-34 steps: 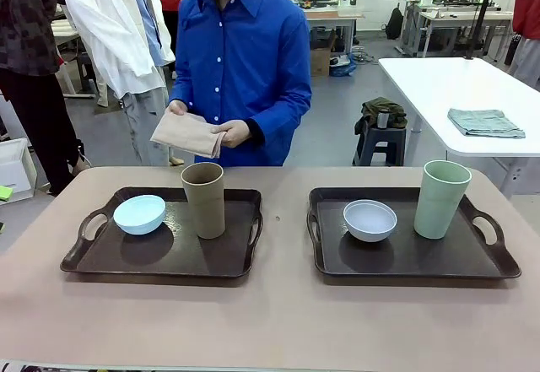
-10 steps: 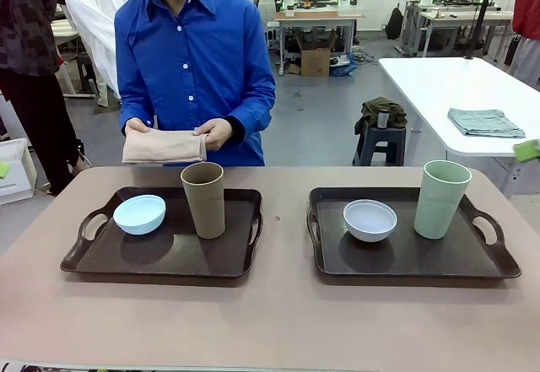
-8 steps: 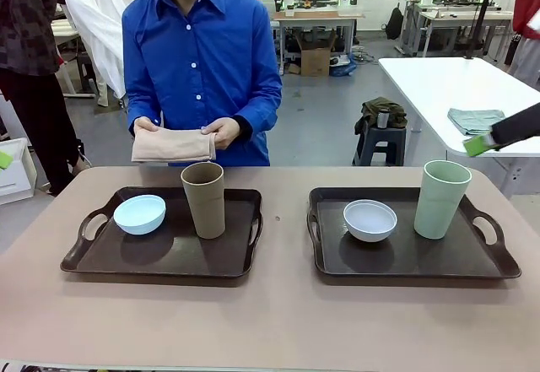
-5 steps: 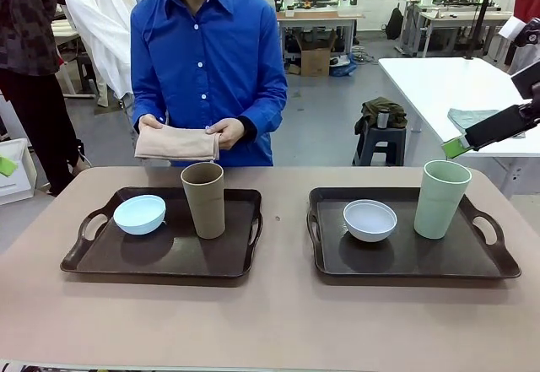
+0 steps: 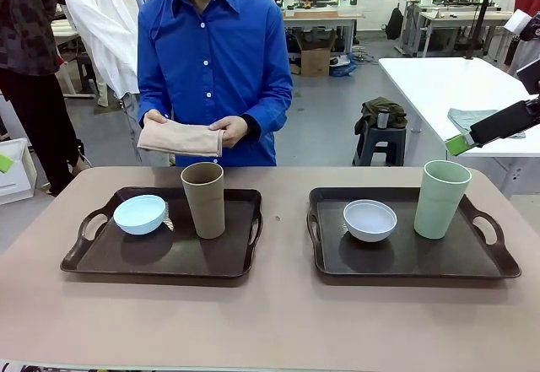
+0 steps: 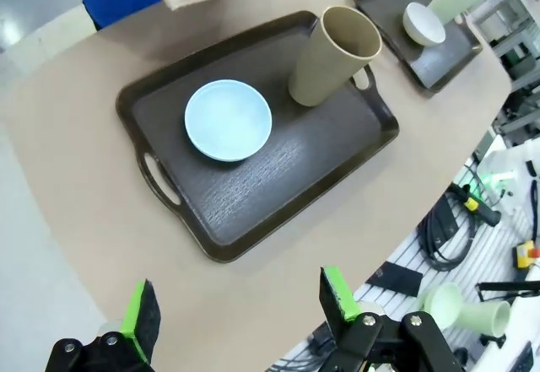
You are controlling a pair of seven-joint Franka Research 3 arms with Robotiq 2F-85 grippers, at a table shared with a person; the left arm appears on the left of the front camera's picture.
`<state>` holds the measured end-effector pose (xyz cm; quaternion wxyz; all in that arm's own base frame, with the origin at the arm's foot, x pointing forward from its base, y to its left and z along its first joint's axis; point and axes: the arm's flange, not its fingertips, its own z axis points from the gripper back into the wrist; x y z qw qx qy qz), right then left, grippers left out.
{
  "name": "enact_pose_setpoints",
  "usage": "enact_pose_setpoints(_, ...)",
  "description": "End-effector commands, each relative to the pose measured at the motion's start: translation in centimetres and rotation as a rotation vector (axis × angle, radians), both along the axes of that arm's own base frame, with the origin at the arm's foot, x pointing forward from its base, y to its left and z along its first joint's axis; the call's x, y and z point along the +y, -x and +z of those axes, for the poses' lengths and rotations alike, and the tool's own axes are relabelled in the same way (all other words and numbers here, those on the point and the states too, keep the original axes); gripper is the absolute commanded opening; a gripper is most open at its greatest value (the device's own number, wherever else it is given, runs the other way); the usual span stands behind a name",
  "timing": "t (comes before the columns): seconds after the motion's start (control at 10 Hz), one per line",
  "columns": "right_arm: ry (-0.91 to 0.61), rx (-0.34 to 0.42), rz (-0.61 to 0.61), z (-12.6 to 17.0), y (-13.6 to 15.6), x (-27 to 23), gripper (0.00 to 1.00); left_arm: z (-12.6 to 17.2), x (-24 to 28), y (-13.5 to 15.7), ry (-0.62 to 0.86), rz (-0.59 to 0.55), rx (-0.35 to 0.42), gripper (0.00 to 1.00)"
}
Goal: Set up a tray with a mat and arrange the tableware.
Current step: Pick up the Picnic Bowl and Reusable plastic cup from the Handle tray in front of the human's position and hold them in the air.
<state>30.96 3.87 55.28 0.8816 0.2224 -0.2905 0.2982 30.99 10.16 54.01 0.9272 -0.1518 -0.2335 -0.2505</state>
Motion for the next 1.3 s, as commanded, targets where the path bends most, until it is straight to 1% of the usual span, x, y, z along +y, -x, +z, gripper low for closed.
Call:
enact_pose_setpoints(0.0,0.044,-0.047,0.062,0.4,-1.7,0.8,1.0,0.2,-0.6,-2.0,-0.033,-0.047,-0.072,1.0)
enact_pose_setpoints(0.1,0.225,-0.139,0.17,0.7,-4.5,3.1,1.0,0.2,-1.9,-4.2,-0.105,-0.174,-0.156,1.0)
enact_pose_setpoints(0.2,0.272,-0.178,0.297,0.8,-7.0,5.8,1.0,-0.2,-3.2,-5.7,-0.109,-0.263,-0.182,1.0)
enact_pose_setpoints(0.3,0.331,-0.249,0.424,0.9,-9.4,8.5,1.0,-0.1,-4.2,-6.7,-0.113,-0.352,-0.2,1.0)
enact_pose_setpoints(0.4,0.363,-0.29,0.597,0.8,-11.7,10.3,1.0,-0.5,-4.9,-7.2,-0.133,-0.423,-0.207,1.0)
enact_pose_setpoints(0.5,0.34,-0.305,0.693,0.7,-14.1,12.3,1.0,-0.9,-5.7,-7.9,-0.161,-0.471,-0.196,1.0)
enact_pose_setpoints(0.6,0.297,-0.338,0.837,0.3,-16.1,15.5,1.0,-1.2,-6.8,-8.4,-0.213,-0.538,-0.181,1.0)
enact_pose_setpoints(0.7,0.273,-0.368,0.962,-0.3,-17.4,18.4,1.0,-1.5,-7.5,-9.0,-0.242,-0.567,-0.158,1.0)
enact_pose_setpoints(0.8,0.209,-0.369,1.047,-1.4,-18.4,20.7,1.0,-1.9,-8.2,-9.2,-0.257,-0.588,-0.142,1.0)
enact_pose_setpoints(0.9,0.108,-0.372,1.106,-2.4,-19.2,22.5,1.0,-2.3,-8.7,-9.4,-0.265,-0.606,-0.127,1.0)
enact_pose_setpoints(1.0,0.059,-0.364,1.146,-3.6,-19.4,24.0,1.0,-2.7,-9.1,-9.7,-0.273,-0.605,-0.104,1.0)
enact_pose_setpoints(1.1,0.101,-0.319,1.11,-4.2,-19.3,24.7,1.0,-2.9,-9.7,-10.3,-0.292,-0.541,-0.071,1.0)
enact_pose_setpoints(1.2,0.211,-0.154,0.897,-3.8,-18.0,23.9,1.0,-2.2,-10.3,-9.5,-0.297,-0.379,-0.045,1.0)
